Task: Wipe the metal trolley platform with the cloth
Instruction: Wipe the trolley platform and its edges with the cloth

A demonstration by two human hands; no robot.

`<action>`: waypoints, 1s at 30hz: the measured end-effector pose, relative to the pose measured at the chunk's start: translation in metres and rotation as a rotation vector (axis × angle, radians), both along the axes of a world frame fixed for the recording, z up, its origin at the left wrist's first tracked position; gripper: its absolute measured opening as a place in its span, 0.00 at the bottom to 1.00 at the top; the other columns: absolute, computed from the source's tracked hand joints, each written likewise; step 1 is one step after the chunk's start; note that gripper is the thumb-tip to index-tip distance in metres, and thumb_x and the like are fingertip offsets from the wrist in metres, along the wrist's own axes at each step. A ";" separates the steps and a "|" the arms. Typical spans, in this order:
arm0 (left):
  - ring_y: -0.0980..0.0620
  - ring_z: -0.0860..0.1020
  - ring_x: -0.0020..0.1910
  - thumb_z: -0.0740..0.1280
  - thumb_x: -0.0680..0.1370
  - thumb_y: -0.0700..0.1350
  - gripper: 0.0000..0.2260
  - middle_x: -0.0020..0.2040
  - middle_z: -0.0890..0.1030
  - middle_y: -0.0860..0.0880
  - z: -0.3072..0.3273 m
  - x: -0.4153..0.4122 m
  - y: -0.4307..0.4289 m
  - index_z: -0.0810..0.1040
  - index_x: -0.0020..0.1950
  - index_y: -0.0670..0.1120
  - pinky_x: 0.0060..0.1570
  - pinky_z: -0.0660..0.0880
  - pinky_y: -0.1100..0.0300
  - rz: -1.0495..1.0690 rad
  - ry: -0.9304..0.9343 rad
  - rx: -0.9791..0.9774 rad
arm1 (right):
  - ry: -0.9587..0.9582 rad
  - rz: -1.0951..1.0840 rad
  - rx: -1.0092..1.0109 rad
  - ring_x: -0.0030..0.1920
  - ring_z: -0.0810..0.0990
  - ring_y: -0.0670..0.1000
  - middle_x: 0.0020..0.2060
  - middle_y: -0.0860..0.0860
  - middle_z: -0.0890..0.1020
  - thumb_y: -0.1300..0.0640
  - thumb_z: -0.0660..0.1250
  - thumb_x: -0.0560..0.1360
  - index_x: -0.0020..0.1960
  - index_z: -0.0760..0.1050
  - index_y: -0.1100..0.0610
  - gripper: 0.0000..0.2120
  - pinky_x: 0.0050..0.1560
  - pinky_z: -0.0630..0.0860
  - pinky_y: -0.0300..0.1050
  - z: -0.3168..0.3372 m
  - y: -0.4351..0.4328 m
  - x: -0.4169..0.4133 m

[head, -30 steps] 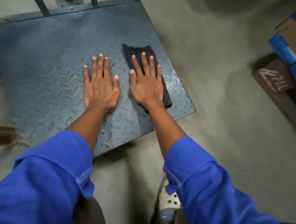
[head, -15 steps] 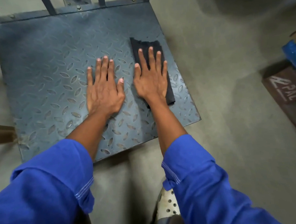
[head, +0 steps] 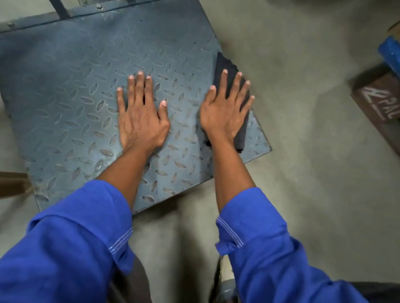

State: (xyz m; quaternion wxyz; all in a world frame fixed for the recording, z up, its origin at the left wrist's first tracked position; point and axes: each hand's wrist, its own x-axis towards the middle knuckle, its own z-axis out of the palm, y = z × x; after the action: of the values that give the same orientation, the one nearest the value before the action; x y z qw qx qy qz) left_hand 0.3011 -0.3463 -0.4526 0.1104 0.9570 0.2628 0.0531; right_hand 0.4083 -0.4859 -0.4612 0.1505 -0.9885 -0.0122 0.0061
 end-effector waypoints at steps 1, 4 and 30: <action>0.48 0.44 0.85 0.47 0.86 0.58 0.31 0.87 0.48 0.46 0.000 0.000 0.000 0.50 0.86 0.45 0.83 0.41 0.43 0.000 -0.004 -0.002 | 0.000 0.029 0.003 0.84 0.41 0.57 0.85 0.52 0.46 0.42 0.42 0.86 0.85 0.47 0.46 0.28 0.81 0.40 0.64 0.000 0.010 0.000; 0.48 0.44 0.85 0.47 0.86 0.58 0.31 0.87 0.48 0.46 0.002 0.000 -0.002 0.50 0.86 0.45 0.83 0.42 0.43 0.000 -0.005 0.001 | -0.028 0.147 0.023 0.84 0.40 0.55 0.85 0.51 0.47 0.41 0.42 0.86 0.85 0.47 0.45 0.28 0.81 0.41 0.63 0.001 0.011 -0.023; 0.48 0.43 0.85 0.46 0.87 0.57 0.30 0.87 0.47 0.47 -0.002 0.003 0.000 0.48 0.86 0.46 0.83 0.43 0.42 0.014 0.025 0.019 | -0.042 -0.069 -0.030 0.84 0.43 0.57 0.85 0.53 0.48 0.40 0.45 0.86 0.85 0.49 0.47 0.29 0.82 0.43 0.62 -0.001 -0.023 -0.053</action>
State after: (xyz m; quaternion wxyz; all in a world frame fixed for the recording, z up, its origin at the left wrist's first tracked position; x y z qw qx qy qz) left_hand 0.3043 -0.3467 -0.4550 0.0976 0.9568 0.2703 0.0444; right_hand 0.3554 -0.5091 -0.4621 0.1352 -0.9904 0.0187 -0.0198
